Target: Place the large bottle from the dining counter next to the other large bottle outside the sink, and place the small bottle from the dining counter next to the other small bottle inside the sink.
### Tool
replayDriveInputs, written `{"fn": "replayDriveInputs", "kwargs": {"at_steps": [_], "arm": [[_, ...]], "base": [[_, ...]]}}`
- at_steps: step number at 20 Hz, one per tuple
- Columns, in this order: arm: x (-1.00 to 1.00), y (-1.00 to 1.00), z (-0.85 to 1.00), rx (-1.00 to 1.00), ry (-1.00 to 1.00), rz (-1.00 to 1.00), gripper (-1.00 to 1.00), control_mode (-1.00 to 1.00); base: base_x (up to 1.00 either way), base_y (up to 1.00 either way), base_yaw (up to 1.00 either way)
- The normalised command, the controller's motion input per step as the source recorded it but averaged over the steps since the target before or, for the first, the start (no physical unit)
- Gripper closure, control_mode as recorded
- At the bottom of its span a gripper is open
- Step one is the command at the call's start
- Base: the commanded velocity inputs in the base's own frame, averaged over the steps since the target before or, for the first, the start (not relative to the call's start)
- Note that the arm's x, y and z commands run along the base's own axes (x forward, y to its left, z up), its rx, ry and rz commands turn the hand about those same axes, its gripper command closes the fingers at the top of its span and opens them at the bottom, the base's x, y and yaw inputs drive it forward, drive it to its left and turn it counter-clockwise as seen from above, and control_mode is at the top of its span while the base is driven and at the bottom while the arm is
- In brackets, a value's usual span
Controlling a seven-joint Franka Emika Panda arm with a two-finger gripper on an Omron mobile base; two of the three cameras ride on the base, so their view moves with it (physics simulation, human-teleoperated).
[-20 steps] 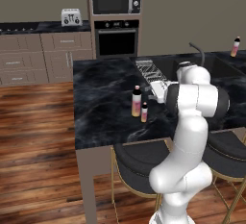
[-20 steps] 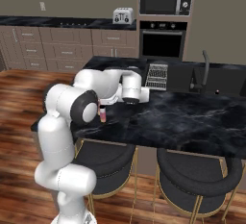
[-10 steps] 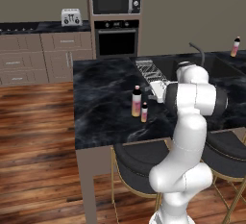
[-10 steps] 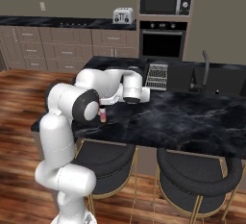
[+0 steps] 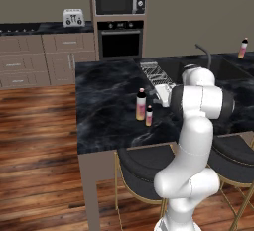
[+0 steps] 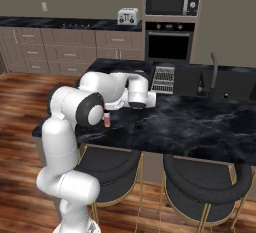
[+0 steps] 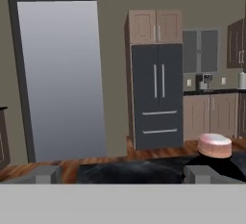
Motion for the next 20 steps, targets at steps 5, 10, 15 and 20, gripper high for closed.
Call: {"fn": "replayDriveInputs", "kwargs": {"at_steps": [5,10,15,20], "arm": [[0.01,0.0,-0.08,0.0,0.0,0.0,-1.0,-1.0],[0.09,0.0,-0.06,0.0,0.0,0.0,-1.0,-1.0],[0.18,0.0,-0.04,0.0,0.0,0.0,-1.0,-1.0],[0.2,0.0,-0.06,0.0,0.0,0.0,-1.0,-1.0]], "base": [[0.0,0.0,0.0],[0.0,0.0,0.0],[0.0,0.0,0.0],[0.0,0.0,0.0]]}}
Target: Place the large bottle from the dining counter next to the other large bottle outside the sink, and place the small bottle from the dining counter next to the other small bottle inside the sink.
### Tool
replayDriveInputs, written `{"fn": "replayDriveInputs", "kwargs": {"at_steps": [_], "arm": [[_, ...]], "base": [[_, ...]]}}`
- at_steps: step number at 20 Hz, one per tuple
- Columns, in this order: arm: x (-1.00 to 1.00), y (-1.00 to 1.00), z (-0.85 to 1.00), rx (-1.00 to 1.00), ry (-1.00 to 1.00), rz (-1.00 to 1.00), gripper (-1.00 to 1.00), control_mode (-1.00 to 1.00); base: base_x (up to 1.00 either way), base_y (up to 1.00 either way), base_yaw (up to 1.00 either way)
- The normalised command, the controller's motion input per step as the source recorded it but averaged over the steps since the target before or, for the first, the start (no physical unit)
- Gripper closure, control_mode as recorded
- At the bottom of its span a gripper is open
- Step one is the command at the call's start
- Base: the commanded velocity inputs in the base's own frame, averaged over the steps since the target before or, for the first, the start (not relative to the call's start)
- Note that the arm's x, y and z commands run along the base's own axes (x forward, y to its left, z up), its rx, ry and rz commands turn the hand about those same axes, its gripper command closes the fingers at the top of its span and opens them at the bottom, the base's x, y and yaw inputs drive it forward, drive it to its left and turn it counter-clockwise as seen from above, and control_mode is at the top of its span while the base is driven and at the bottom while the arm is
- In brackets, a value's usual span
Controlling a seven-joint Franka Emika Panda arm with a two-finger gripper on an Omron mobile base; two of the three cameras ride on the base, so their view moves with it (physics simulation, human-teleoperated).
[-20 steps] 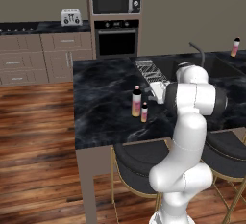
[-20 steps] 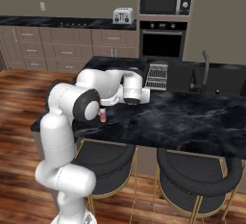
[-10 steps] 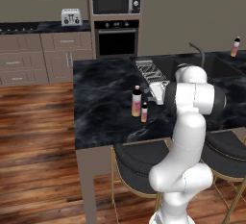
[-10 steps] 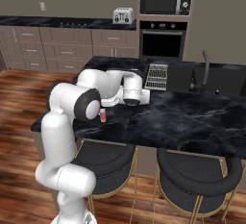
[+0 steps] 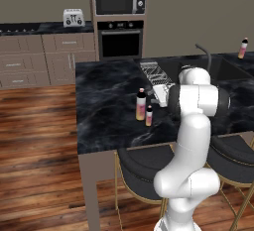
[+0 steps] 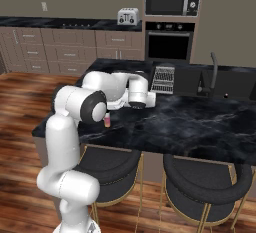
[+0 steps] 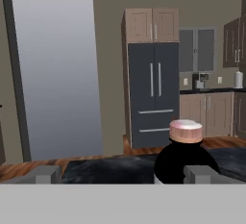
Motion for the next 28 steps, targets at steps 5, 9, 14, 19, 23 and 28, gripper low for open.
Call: {"fn": "replayDriveInputs", "kwargs": {"at_steps": [5,9,14,19,23,28], "arm": [[0.17,0.0,-0.06,0.0,0.0,0.0,-1.0,-1.0],[0.16,0.0,-0.08,0.0,0.0,0.0,-1.0,-1.0],[0.18,0.0,-0.08,0.0,0.0,0.0,-1.0,-1.0],[0.19,0.0,-0.09,0.0,0.0,0.0,-1.0,-1.0],[0.18,0.0,-0.09,0.0,0.0,0.0,-1.0,-1.0],[0.16,0.0,-0.07,0.0,0.0,0.0,-1.0,-1.0]], "base": [[0.0,0.0,0.0],[0.0,0.0,0.0],[0.0,0.0,0.0],[0.0,0.0,0.0],[0.0,0.0,0.0],[0.0,0.0,0.0]]}}
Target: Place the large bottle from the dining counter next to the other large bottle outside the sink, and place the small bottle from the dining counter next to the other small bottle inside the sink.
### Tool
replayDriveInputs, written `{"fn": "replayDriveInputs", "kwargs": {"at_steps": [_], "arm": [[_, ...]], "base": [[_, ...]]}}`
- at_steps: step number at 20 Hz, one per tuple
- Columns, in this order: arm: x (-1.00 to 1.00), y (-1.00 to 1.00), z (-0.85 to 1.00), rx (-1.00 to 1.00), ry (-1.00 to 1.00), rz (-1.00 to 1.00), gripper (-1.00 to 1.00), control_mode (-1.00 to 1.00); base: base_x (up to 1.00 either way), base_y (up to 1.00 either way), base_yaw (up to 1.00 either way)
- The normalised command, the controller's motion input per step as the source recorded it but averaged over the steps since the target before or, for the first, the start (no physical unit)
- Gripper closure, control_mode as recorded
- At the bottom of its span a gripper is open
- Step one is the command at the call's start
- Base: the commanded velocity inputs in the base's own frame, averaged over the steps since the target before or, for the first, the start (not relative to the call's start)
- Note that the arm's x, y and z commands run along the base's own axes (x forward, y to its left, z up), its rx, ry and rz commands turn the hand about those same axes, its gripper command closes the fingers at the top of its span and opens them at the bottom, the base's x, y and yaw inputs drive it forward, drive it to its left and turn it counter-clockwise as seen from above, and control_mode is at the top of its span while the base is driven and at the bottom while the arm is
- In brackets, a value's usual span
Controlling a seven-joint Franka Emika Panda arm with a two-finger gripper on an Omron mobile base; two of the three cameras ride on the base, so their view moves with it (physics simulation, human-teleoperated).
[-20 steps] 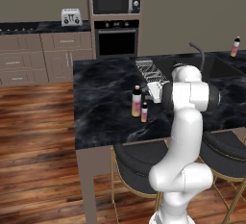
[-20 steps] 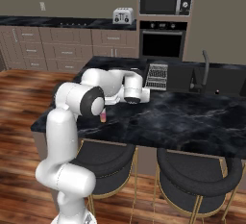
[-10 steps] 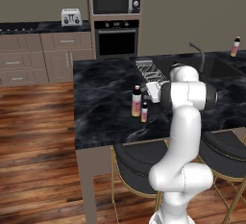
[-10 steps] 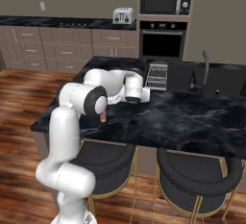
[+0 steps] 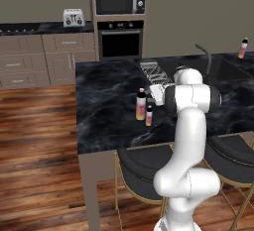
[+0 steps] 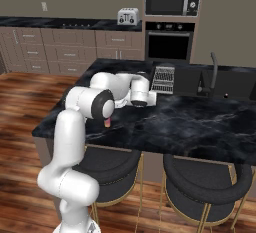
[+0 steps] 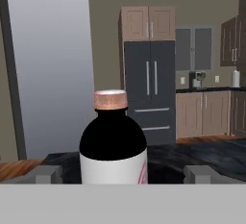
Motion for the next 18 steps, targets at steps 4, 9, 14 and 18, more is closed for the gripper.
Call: {"fn": "replayDriveInputs", "kwargs": {"at_steps": [4,9,14,18], "arm": [[0.08,0.0,-0.01,0.0,0.0,0.0,-1.0,-1.0],[0.04,0.0,0.0,0.0,0.01,0.0,-1.0,-1.0],[0.0,0.03,0.0,0.0,0.02,0.0,-1.0,-1.0],[0.0,0.06,0.0,0.0,0.03,0.0,-1.0,-1.0]], "base": [[0.0,0.0,0.0],[0.0,0.0,0.0],[0.0,0.0,0.0],[0.0,0.0,0.0]]}}
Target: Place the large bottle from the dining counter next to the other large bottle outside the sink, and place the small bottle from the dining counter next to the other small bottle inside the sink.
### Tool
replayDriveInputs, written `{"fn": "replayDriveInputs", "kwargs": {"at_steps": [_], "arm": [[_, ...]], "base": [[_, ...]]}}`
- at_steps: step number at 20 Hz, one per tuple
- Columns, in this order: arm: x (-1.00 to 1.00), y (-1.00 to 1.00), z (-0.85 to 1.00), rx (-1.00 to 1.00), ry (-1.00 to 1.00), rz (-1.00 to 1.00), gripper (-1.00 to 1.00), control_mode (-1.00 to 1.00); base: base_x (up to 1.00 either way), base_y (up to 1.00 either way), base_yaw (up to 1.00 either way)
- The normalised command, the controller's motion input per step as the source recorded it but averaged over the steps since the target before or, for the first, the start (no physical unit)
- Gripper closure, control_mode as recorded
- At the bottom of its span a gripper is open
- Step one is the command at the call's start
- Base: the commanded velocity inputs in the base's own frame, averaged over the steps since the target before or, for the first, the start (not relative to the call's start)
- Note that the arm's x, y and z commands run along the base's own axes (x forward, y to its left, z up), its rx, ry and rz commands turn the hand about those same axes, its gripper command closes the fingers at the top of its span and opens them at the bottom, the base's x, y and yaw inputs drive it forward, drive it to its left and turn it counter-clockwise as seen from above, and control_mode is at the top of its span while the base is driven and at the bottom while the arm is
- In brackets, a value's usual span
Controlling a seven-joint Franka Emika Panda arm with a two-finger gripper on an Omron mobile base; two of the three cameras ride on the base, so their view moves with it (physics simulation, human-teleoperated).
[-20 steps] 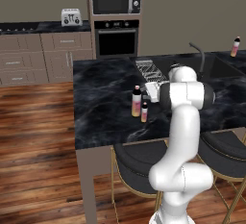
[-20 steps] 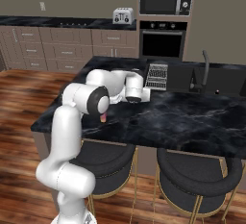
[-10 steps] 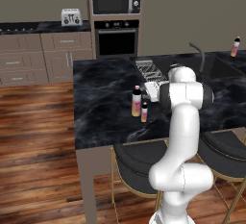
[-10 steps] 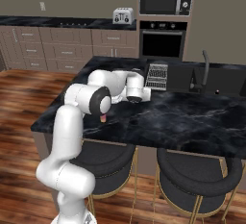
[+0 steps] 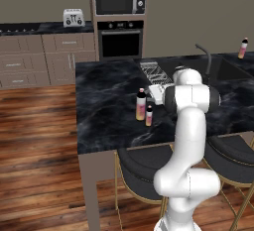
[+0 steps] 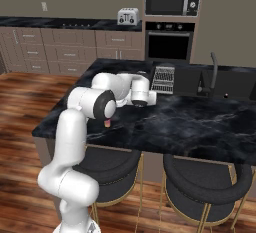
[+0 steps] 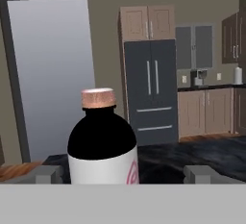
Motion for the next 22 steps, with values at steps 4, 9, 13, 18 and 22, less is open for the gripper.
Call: {"fn": "replayDriveInputs", "kwargs": {"at_steps": [4,9,13,18,22], "arm": [[0.0,0.09,0.0,0.0,0.05,0.0,-1.0,-1.0],[0.0,0.09,0.0,0.0,0.05,0.0,-1.0,-1.0],[0.0,0.09,0.0,0.0,0.04,0.0,-1.0,-1.0],[0.0,0.11,0.0,0.0,0.04,0.0,-1.0,-1.0],[-0.01,0.13,0.0,0.0,0.03,0.0,-1.0,-1.0]], "base": [[0.0,0.0,0.0],[0.0,0.0,0.0],[0.0,0.0,0.0],[0.0,0.0,0.0],[0.0,0.0,0.0]]}}
